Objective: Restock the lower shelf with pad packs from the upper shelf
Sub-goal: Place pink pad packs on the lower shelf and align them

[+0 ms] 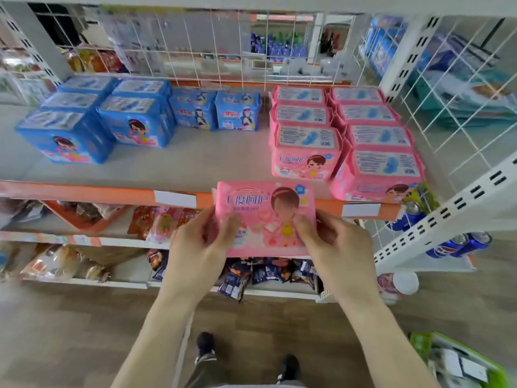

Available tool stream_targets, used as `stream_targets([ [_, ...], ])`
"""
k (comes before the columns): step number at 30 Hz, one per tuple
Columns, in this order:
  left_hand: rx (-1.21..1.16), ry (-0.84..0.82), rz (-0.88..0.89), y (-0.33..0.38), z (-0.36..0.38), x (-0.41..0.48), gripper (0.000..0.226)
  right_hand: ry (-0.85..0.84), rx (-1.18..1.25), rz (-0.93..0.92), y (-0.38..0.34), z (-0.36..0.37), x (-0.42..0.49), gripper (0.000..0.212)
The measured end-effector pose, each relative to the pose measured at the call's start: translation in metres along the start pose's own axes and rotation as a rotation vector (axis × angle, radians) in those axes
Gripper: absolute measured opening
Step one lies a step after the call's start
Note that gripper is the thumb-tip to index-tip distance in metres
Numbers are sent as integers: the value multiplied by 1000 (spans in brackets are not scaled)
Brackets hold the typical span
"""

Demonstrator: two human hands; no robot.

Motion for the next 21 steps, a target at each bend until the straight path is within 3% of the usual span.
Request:
stream_targets([
  [3, -135, -86, -1, -15, -5, 14, 24, -14, 107, 12, -6, 13, 8, 9],
  [6, -218, -131, 17, -29, -11, 28, 43, -22, 140, -17, -10, 26, 11, 28],
  [9, -192, -164, 63, -40, -15, 43, 59, 50, 123, -26, -9, 37, 12, 28],
  [13, -153, -249, 125, -52, -17, 57, 58, 168, 139, -48, -7, 47, 3, 48],
  [16, -115, -315, 172, -59, -12, 63, 55, 278, 67, -69, -11, 51, -10, 51],
  [21, -72, -432, 179, -61, 14, 61, 46, 330, 103, 77, 13, 57, -22, 55],
])
Point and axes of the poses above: each hand's wrist, its own x-axis towards the middle knuckle, its own z-axis out of the palm, y = z × x, the point moved 8 cm from there along x, towards the middle knuckle, and after that the axes turned 11 degrees about z, right-handed, at the moved point
